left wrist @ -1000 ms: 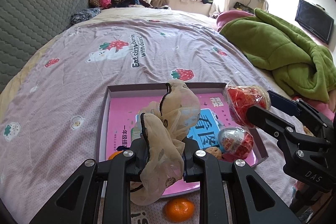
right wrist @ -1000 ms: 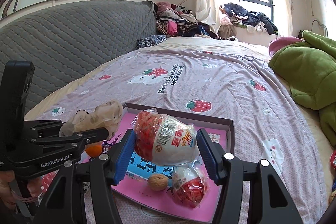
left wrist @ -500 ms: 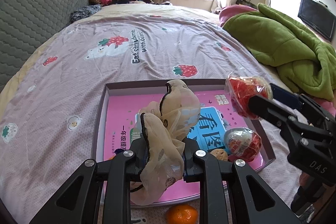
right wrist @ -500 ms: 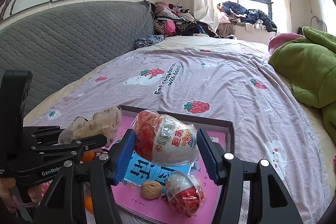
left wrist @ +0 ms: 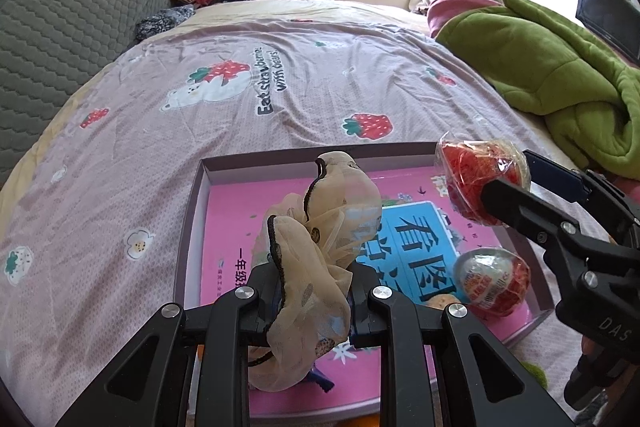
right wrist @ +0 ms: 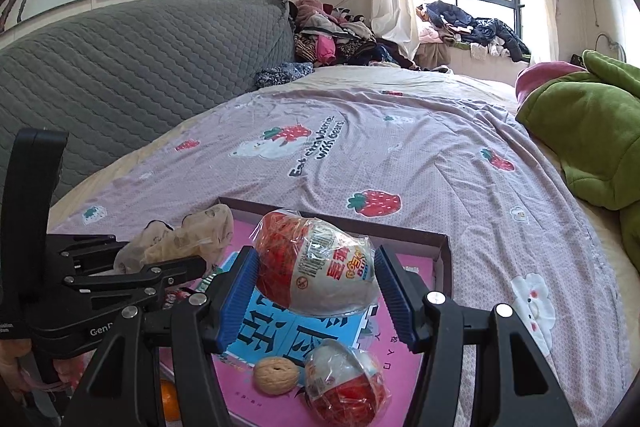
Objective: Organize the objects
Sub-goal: 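Lower the wrapped egg into the tray and open the right tool while the left tool releases the scrunchie, then withdraw both tools from the tray toward the green ring and orange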
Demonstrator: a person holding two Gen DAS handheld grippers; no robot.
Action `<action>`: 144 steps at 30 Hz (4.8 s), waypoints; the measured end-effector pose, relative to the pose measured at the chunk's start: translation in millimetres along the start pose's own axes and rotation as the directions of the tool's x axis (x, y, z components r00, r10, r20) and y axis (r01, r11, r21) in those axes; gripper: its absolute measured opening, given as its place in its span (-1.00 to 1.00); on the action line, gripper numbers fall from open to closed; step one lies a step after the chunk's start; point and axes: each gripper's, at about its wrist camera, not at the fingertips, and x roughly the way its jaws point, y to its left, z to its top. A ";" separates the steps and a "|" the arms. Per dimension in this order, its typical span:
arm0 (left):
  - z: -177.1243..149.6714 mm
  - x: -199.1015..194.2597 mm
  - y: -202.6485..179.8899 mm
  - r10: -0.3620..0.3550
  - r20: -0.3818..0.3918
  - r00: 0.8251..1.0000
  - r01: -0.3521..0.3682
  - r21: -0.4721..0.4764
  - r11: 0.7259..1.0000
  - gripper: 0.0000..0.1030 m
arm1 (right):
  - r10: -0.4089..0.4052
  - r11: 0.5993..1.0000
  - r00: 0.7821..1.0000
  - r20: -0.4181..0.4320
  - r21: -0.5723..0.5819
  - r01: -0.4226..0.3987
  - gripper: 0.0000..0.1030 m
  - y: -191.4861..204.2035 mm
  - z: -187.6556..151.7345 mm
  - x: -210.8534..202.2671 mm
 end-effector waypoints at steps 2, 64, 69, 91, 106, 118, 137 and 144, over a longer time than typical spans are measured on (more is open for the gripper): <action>0.8 4.8 -0.1 0.003 -0.004 1.000 -0.003 0.002 1.000 -0.55 | -0.008 1.000 1.000 -0.007 -0.004 0.008 0.17 -1.4 -2.1 6.3; -6.4 29.2 -7.8 0.011 -0.082 0.997 -0.009 0.023 1.000 0.15 | -0.064 0.998 0.988 -0.141 0.002 0.065 0.18 -6.2 -16.3 34.6; -5.8 21.9 -8.3 0.018 -0.073 0.997 -0.016 0.028 0.999 0.26 | -0.052 0.998 0.989 -0.140 0.021 0.056 0.18 -7.3 -15.1 28.6; -1.1 -28.5 -6.1 0.007 -0.014 1.000 -0.007 0.013 1.000 0.26 | -0.010 0.998 0.997 -0.080 0.055 0.014 0.25 2.1 0.1 -17.3; -4.6 -69.3 -14.3 0.019 0.031 0.999 -0.020 0.031 0.999 0.26 | 0.005 0.998 0.999 -0.037 0.066 -0.003 0.25 14.3 3.5 -63.0; -16.7 -96.7 -19.4 0.019 0.050 0.999 -0.021 0.038 0.999 0.26 | -0.003 0.998 1.000 -0.001 0.057 0.003 0.25 26.6 -3.6 -98.9; -43.0 -131.4 -14.0 0.021 0.065 0.998 -0.022 0.016 1.000 0.26 | 0.031 0.998 0.999 0.040 0.047 -0.033 0.26 42.7 -12.1 -138.0; -50.3 -136.7 -16.0 0.011 0.063 0.998 -0.012 0.015 1.000 0.26 | 0.035 0.997 0.998 0.045 0.064 -0.038 0.26 39.7 -16.6 -147.4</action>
